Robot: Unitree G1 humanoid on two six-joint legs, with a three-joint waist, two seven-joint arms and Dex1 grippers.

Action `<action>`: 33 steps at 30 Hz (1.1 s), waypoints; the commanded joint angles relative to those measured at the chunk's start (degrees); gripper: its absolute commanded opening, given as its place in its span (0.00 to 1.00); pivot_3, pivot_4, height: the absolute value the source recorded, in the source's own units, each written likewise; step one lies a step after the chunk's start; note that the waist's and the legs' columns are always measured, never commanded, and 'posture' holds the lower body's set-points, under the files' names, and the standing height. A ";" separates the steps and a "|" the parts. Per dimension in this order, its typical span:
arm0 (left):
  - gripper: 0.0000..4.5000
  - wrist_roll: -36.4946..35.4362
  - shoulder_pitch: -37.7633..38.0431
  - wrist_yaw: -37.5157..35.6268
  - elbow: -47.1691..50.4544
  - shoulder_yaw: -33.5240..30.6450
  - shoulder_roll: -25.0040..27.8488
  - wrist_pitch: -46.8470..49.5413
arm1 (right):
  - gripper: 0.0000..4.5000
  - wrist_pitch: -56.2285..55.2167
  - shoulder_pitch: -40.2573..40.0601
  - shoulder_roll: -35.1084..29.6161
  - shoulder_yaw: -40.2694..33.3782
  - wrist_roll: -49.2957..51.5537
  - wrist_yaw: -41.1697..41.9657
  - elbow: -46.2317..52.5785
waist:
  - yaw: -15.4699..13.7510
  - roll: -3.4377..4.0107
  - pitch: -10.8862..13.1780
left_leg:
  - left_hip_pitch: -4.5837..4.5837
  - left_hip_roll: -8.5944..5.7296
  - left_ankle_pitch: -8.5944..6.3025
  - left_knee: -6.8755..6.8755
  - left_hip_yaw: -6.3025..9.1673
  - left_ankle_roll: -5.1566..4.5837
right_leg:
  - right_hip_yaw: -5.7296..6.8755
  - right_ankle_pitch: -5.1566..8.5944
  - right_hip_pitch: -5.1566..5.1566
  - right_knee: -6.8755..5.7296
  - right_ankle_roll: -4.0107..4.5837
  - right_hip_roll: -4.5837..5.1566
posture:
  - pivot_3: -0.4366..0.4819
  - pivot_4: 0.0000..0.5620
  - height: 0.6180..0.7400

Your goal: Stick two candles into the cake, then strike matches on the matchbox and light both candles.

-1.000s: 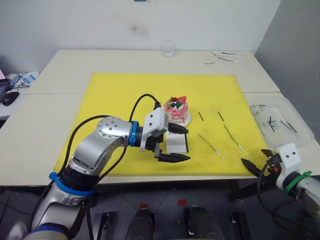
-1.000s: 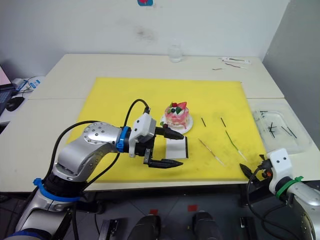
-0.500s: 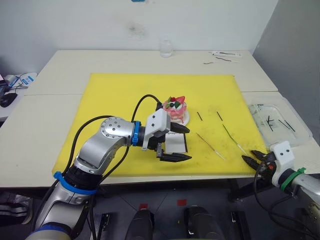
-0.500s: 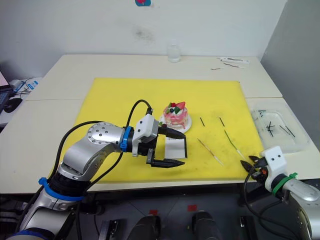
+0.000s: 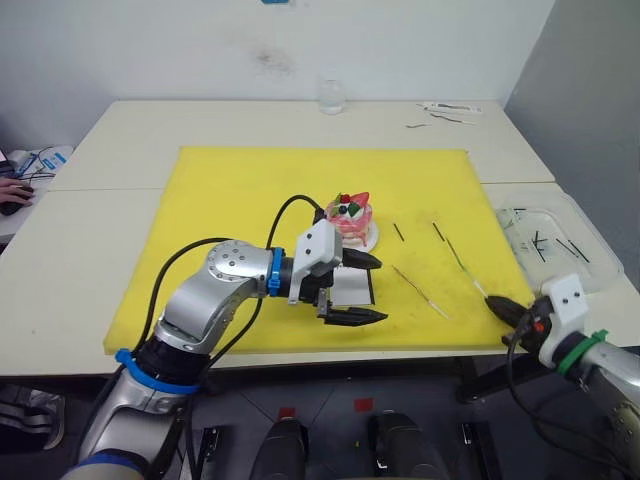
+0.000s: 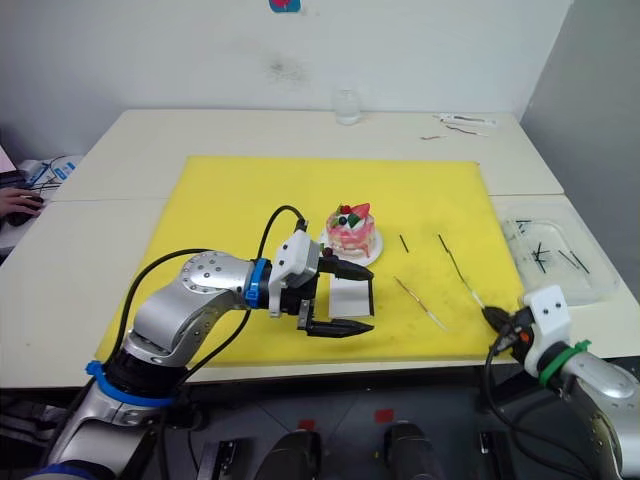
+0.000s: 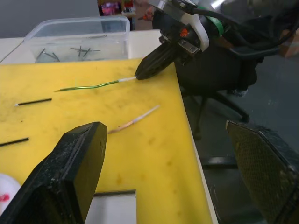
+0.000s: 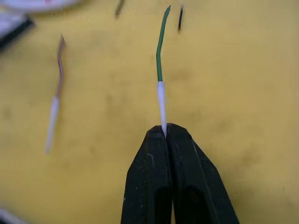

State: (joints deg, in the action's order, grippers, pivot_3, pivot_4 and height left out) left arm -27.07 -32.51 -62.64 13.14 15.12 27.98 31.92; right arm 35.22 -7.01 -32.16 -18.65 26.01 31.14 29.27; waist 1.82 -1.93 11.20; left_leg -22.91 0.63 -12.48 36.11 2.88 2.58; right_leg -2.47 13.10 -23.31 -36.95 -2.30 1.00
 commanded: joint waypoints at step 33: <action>0.59 -27.98 -6.94 35.85 -15.09 -23.12 -34.90 21.51 | 0.00 -9.38 13.98 6.18 14.60 -7.24 -7.38 10.39 | -0.15 -0.01 0.00 | -0.05 -0.09 0.00 0.01 0.07 0.00 | 0.03 -0.18 0.01 0.04 -0.35 -0.01 | 0.48 0.27 1.00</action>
State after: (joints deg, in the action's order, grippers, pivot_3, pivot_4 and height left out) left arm -53.57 -39.12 -25.89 -2.91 -8.72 -6.27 53.42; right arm 27.77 6.79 -26.01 -3.29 18.76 23.68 37.73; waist 1.67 -1.93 11.20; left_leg -22.96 0.54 -12.48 36.12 2.95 2.58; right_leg -2.45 12.93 -23.30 -36.92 -2.65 0.99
